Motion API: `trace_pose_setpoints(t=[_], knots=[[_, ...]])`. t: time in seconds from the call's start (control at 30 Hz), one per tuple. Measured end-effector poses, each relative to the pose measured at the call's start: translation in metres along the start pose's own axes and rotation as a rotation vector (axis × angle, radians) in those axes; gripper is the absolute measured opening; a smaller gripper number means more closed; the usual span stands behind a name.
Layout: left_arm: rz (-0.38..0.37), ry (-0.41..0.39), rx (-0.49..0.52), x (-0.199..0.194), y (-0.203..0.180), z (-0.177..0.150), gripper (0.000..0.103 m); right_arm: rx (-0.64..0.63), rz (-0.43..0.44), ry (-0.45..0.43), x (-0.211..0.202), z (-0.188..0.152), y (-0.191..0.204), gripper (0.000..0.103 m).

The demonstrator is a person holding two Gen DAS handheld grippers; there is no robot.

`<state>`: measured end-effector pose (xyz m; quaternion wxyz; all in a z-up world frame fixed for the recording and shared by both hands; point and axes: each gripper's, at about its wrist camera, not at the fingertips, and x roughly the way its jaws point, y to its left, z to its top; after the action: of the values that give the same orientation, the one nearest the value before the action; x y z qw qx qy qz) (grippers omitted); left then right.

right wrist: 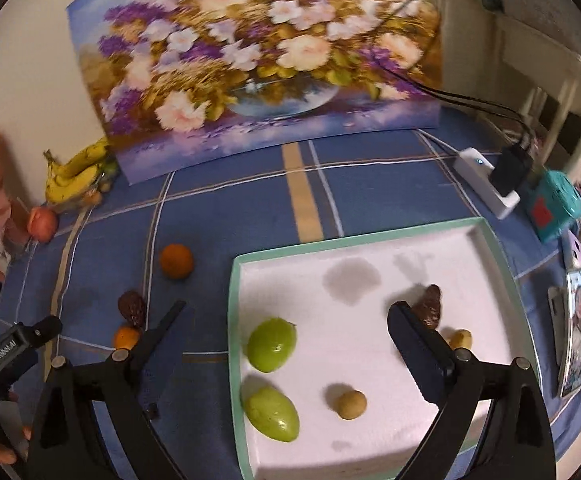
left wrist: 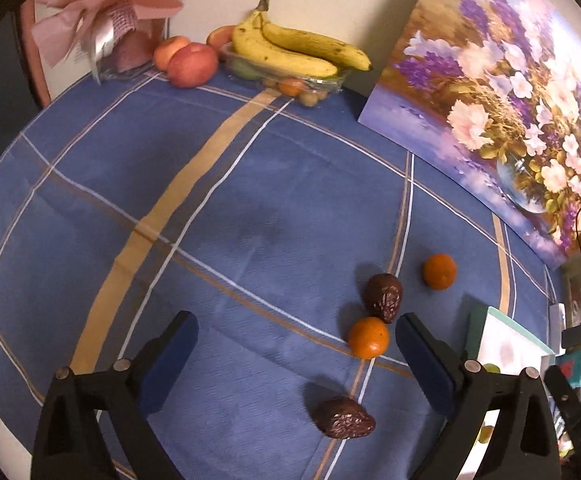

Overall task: Organize fruits
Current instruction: 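Move the open left tool back over the dark date in the fruit row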

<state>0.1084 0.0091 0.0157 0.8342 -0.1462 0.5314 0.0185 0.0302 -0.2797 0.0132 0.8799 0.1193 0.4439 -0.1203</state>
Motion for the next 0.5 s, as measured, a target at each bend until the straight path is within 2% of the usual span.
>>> trace_pose_setpoints(t=[0.17,0.33,0.5], knots=[[0.014,0.023,-0.016,0.002,0.008,-0.013,0.101,-0.059,0.029,0.035,0.010,-0.005,0.008,0.097],[0.003,0.042,-0.066,0.004,0.013,-0.022,0.101,-0.111,0.004,0.045,0.011,-0.004,0.009,0.097],[-0.006,0.061,-0.050,0.006,0.003,-0.033,0.101,-0.145,-0.025,0.053,0.011,-0.005,0.008,0.097]])
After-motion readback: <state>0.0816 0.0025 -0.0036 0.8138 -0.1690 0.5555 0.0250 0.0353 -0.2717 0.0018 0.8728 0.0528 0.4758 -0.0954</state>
